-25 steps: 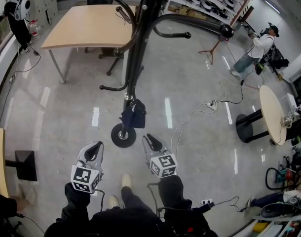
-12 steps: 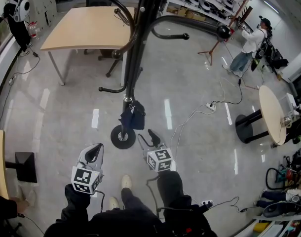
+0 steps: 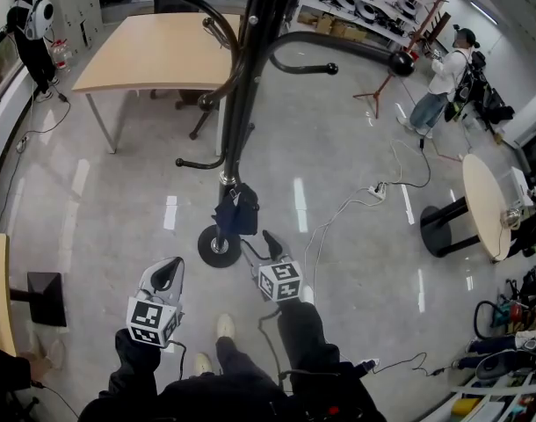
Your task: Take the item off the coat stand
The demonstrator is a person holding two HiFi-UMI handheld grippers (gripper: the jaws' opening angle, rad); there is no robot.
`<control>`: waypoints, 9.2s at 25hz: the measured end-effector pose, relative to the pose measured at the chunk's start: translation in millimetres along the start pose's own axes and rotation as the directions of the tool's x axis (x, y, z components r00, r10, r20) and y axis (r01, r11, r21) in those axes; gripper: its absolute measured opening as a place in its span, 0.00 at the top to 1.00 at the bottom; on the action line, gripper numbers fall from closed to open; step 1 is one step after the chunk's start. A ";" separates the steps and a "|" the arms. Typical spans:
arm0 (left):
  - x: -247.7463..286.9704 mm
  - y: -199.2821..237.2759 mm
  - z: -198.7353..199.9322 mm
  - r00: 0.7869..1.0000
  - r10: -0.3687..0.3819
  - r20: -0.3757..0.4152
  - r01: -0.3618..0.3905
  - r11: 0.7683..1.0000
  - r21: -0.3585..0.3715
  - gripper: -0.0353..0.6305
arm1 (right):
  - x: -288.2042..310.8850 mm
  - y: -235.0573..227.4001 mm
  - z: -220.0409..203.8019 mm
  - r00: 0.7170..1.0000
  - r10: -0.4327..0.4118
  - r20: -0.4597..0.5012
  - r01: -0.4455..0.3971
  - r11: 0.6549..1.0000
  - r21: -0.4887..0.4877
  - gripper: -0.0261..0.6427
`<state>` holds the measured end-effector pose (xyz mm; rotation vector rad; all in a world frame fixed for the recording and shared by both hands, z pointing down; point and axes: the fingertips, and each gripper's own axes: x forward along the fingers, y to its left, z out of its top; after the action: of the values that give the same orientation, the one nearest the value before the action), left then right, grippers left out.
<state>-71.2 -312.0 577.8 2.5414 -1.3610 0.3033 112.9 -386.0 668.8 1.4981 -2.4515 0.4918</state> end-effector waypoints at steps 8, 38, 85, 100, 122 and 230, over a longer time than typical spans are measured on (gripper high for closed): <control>3.3 0.2 -1.1 1.000 0.003 -0.001 -0.003 1.000 0.006 0.94 | 13.8 -9.2 -12.7 0.999 0.000 -0.034 0.000 1.000 -0.003 0.55; 3.2 12.3 -4.6 1.000 0.024 -0.019 -0.024 1.000 0.004 0.94 | 40.0 -22.7 -18.6 0.998 -0.058 -0.027 0.058 0.998 -0.025 0.73; -15.1 19.8 -10.3 1.000 0.029 -0.010 -0.028 1.000 0.005 0.94 | 26.2 -19.9 -10.0 0.995 -0.095 -0.005 0.095 0.995 -0.017 0.89; -24.8 14.9 -9.5 1.000 0.023 -0.001 -0.023 1.000 0.015 0.94 | 11.7 -14.2 -0.9 0.994 -0.105 0.022 0.105 0.994 -0.024 0.89; -32.9 5.2 -1.8 1.000 0.007 -0.008 -0.007 1.000 -0.002 0.94 | -11.3 -11.8 21.5 0.988 -0.127 0.084 0.129 0.991 -0.027 0.89; -240.3 -41.7 20.9 0.973 -0.031 0.231 0.014 0.997 0.074 0.94 | -277.4 161.8 50.5 0.918 -0.237 0.318 0.250 0.968 0.001 0.89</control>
<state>-165.7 -107.1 482.6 2.7200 -1.4226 0.0518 93.3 -111.4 495.8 1.9640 -2.4261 0.1615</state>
